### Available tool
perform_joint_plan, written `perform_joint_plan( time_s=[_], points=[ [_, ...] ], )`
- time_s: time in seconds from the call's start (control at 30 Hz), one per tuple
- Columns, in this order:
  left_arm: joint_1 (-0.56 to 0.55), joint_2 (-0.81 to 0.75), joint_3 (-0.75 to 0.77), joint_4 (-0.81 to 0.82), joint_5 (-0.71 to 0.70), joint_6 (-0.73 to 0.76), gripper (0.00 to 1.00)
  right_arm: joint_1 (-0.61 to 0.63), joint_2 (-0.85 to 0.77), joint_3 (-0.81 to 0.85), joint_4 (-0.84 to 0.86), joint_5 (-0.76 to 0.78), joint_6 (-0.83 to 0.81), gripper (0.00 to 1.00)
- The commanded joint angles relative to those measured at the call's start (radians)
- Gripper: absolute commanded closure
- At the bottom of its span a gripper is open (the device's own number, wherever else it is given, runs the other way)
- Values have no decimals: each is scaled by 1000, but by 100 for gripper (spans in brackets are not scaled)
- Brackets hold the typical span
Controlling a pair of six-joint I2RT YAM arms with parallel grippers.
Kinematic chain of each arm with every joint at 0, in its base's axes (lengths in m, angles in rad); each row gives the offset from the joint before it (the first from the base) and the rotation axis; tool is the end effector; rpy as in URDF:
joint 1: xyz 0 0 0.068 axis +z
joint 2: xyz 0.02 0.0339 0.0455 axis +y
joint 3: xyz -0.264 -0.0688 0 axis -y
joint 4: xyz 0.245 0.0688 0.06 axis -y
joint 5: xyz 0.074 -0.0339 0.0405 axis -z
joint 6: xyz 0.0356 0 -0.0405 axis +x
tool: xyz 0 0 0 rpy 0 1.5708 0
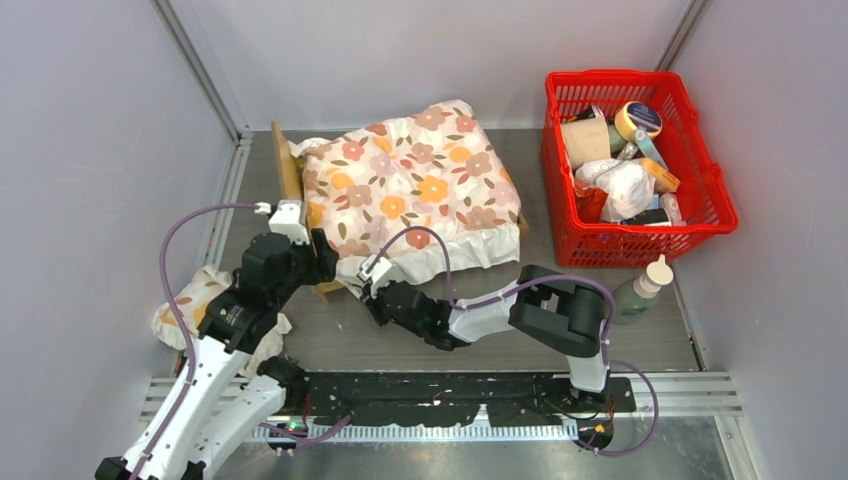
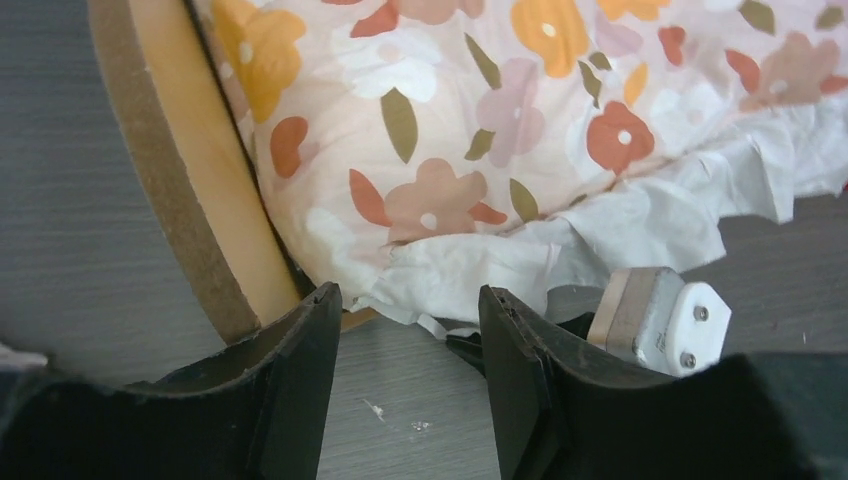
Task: Set up the pet bed
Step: Tie the ropes to the bed frame.
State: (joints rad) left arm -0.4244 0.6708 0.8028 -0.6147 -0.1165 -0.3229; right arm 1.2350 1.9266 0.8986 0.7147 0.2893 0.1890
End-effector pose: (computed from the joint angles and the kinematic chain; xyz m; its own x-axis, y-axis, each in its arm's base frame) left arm 0.1339 -0.0560 0.3186 -0.5011 -0.1194 -0.8571 0.1646 0.9592 -0.2299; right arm 0.1390 0.3675 0.1488 -0.2530 -0.1783 -0.9509 -0.7819 0.6165 0.0924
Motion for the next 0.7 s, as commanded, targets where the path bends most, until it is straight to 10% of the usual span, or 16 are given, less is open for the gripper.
perform_joint_plan(
  time_s=[0.0, 0.37, 0.67],
  points=[
    [42, -15, 36, -138, -246, -169, 42, -8, -19, 71, -179, 9, -23, 95],
    [81, -239, -100, -22, 145, -10, 41, -19, -93, 82, -204, -111, -73, 95],
    [81, -62, -28, -179, 199, -157, 56, -20, -97, 85, -145, -173, -161, 95]
  ],
)
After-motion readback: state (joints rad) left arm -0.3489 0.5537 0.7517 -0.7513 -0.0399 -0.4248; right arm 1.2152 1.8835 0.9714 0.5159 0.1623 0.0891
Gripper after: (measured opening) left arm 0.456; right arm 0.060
